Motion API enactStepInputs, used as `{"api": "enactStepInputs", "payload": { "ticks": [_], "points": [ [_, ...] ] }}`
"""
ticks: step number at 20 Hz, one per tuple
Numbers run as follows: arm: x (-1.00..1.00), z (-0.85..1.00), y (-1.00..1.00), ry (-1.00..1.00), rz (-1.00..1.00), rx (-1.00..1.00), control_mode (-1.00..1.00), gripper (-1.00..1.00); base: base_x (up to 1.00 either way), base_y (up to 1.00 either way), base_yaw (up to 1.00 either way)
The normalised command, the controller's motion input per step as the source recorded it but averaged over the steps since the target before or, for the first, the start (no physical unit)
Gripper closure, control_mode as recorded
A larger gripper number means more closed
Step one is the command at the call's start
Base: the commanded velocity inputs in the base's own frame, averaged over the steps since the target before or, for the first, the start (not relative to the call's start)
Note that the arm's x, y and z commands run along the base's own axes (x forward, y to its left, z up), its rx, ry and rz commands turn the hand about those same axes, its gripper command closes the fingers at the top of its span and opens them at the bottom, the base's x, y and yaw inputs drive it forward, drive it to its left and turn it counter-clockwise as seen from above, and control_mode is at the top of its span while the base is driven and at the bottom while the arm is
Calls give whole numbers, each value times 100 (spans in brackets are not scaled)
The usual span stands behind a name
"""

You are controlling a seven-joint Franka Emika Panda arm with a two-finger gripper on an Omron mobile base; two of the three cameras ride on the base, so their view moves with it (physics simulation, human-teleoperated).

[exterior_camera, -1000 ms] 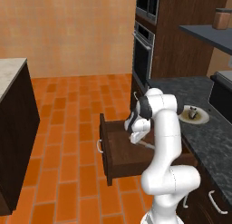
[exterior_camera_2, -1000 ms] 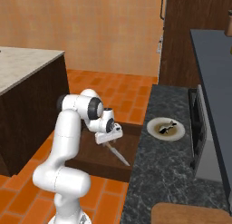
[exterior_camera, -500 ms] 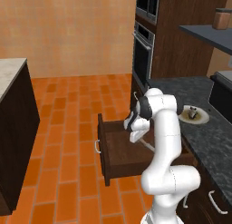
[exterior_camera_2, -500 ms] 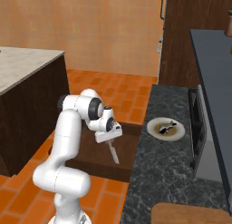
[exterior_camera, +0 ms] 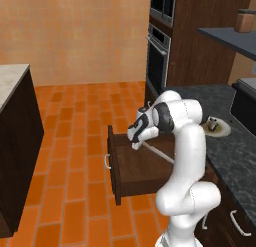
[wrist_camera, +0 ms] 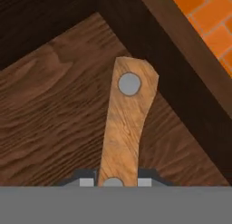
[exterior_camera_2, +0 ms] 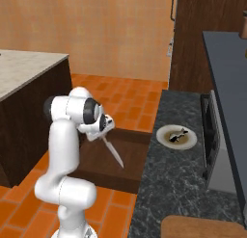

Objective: Pick up the knife from the drawer and place it on the cutting board. Then place the meat from the plate to the cutting board.

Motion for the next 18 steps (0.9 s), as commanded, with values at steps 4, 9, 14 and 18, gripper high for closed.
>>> {"api": "enactStepInputs", "payload": {
  "ticks": [4,9,14,18],
  "points": [
    [-88,100,0,-36,18,0,-100,100,0,0,0],
    [-75,100,7,-27,23,0,-100,100,0,0,0],
    [-50,100,9,-14,24,-4,-100,100,0,0,0],
    [-37,100,6,0,14,-19,-100,100,0,0,0]
  ]
}}
